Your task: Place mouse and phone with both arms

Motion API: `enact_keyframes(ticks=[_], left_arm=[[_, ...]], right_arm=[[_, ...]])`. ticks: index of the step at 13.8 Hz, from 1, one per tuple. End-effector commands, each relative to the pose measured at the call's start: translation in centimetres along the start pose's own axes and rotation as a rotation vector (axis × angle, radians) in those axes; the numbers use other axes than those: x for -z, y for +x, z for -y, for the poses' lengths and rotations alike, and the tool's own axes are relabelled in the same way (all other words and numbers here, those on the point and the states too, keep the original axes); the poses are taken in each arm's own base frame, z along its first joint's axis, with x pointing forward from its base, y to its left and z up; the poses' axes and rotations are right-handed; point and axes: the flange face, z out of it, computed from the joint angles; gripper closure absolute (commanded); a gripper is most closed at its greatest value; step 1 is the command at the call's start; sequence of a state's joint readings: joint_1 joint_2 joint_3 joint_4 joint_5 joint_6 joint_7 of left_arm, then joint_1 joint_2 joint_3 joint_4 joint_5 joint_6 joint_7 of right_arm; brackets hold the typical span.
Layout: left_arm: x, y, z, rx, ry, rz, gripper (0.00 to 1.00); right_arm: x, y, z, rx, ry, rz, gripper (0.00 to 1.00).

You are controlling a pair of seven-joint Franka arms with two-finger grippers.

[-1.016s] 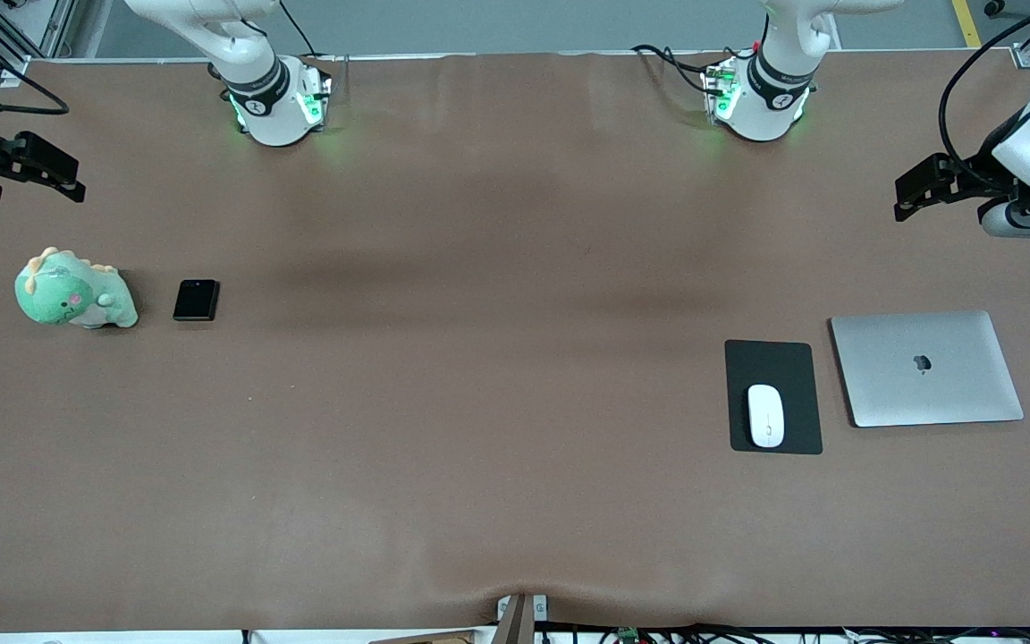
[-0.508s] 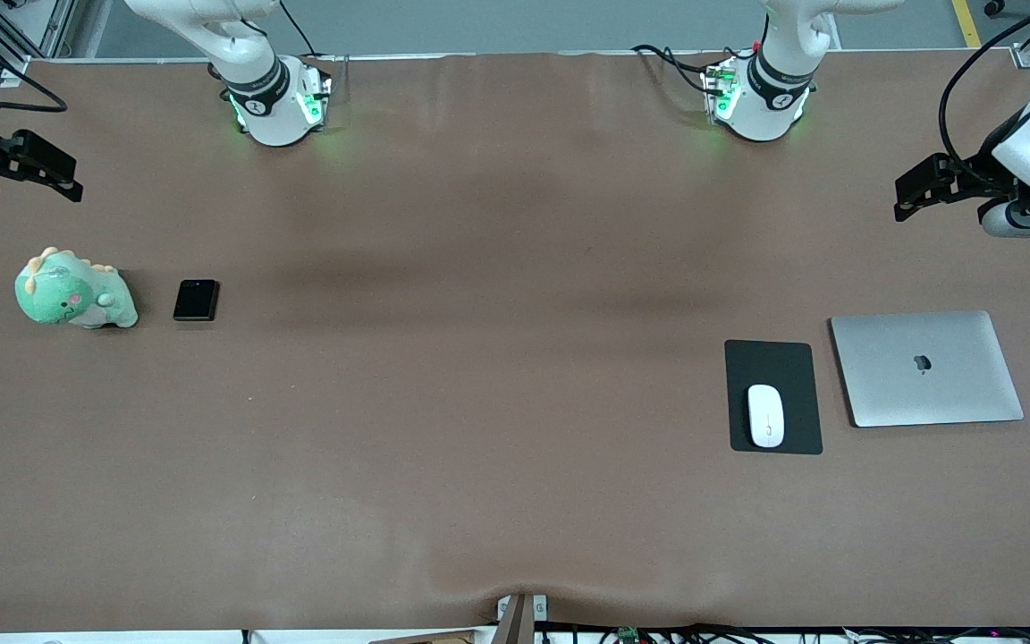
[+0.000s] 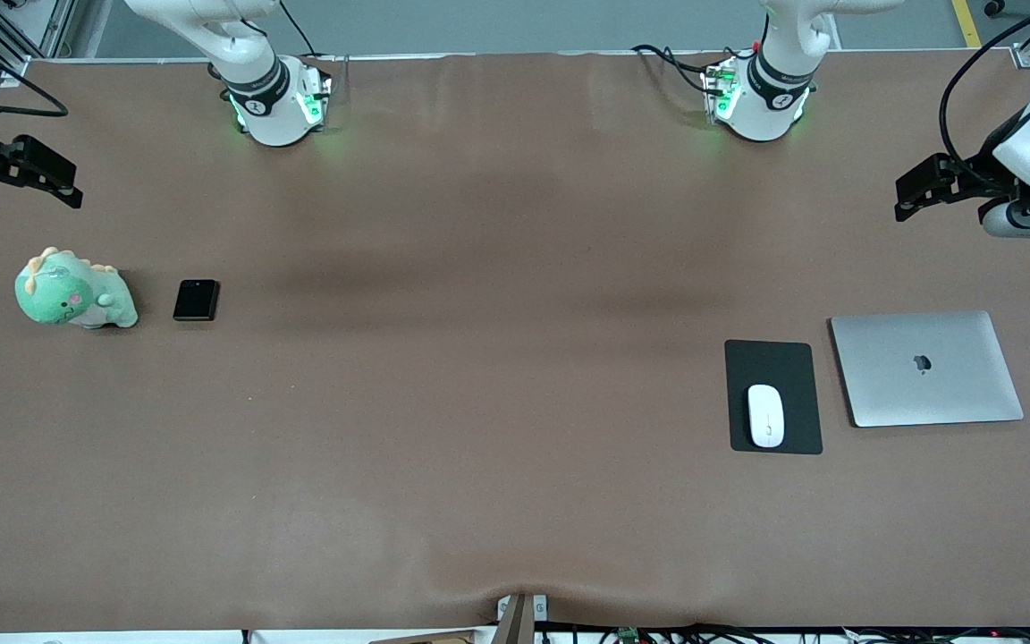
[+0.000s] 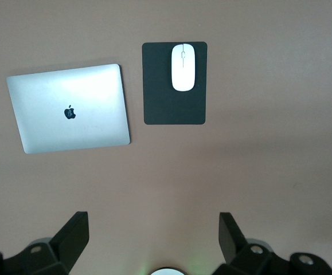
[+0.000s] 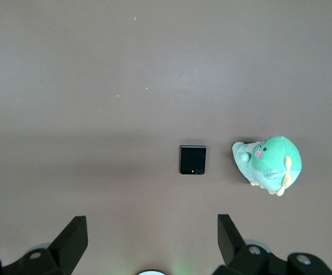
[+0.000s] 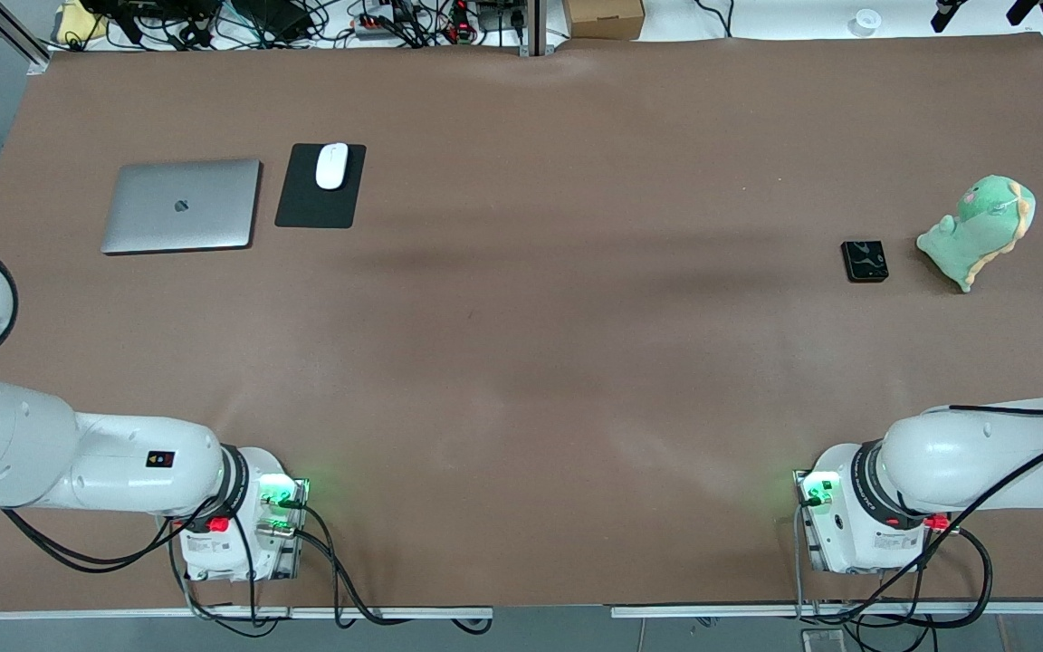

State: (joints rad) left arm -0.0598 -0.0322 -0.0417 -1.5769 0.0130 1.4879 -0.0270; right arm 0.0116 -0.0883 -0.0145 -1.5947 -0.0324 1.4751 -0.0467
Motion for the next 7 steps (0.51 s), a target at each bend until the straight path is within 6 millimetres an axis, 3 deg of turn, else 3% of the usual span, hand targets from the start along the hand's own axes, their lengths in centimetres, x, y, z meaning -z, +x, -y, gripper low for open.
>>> enact_keyframes(ticks=[1, 7], left_arm=[[0.41, 0.16, 0.17, -0.008, -0.003, 0.0, 0.0], [0.41, 0.16, 0.17, -0.008, -0.003, 0.0, 0.0]], right_arm=[[-0.06, -0.38, -0.05, 0.008, 0.011, -0.012, 0.0], [-0.33, -0.3, 0.16, 0.012, 0.016, -0.008, 0.0]])
